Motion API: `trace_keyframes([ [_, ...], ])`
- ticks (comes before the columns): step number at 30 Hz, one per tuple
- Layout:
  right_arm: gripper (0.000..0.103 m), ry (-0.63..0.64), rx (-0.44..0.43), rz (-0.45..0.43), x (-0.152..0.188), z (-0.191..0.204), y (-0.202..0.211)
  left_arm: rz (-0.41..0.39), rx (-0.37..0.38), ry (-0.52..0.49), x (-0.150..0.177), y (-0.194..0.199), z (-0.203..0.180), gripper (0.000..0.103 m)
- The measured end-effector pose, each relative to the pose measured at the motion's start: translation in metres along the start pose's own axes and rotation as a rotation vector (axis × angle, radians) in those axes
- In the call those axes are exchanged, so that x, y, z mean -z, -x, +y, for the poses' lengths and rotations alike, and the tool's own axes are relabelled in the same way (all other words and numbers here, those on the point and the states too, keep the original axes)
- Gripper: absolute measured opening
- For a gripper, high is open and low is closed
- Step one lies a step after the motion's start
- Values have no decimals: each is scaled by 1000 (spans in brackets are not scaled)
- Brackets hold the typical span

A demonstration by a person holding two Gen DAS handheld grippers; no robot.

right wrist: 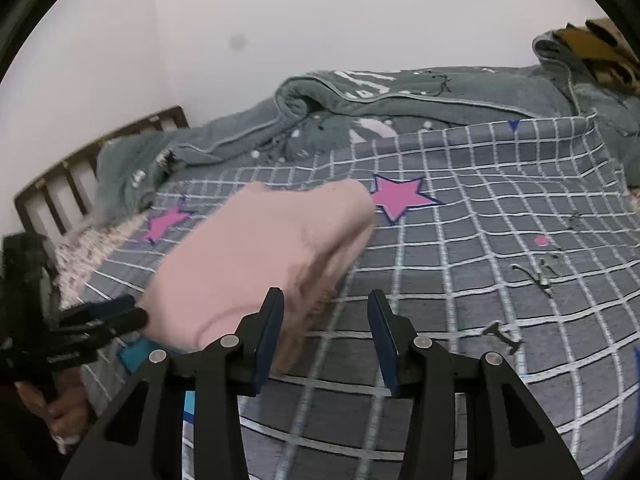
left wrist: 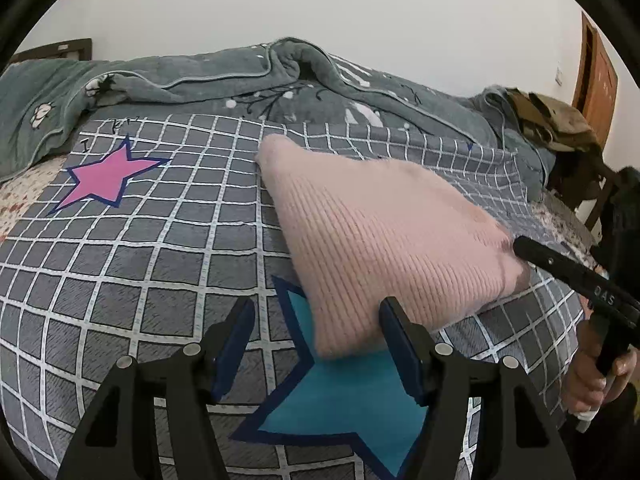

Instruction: Fold small clothes

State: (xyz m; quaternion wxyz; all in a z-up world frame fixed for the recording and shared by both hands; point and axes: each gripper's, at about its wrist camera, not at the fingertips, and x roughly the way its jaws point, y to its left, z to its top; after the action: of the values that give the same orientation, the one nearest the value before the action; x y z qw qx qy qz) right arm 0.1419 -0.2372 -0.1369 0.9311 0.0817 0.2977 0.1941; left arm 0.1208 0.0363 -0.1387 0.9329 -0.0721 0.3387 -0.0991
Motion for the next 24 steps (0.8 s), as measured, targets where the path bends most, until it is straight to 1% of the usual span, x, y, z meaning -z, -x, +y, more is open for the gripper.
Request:
trace_keyframes([
  [2,44,-4,-35,-2,-1,5,-1,-14,-3,24,-1,3,5,64],
  [4,44,15,-42,5,0,12,-4,-17,-1,42,-2,3,9,64],
  [7,44,59,-18,34,4,24,-14,-4,-8,50,-3,0,13,64],
  [10,43,95,41,62,11,30,-23,8,-13,54,-2,-4,14,64],
  [11,43,98,47,67,12,29,-25,10,-17,50,-2,-4,13,64],
  [17,43,79,46,63,11,22,-22,8,-25,43,-1,-5,13,64],
  [24,43,87,57,73,12,21,-24,-2,-43,32,-1,-4,11,67],
])
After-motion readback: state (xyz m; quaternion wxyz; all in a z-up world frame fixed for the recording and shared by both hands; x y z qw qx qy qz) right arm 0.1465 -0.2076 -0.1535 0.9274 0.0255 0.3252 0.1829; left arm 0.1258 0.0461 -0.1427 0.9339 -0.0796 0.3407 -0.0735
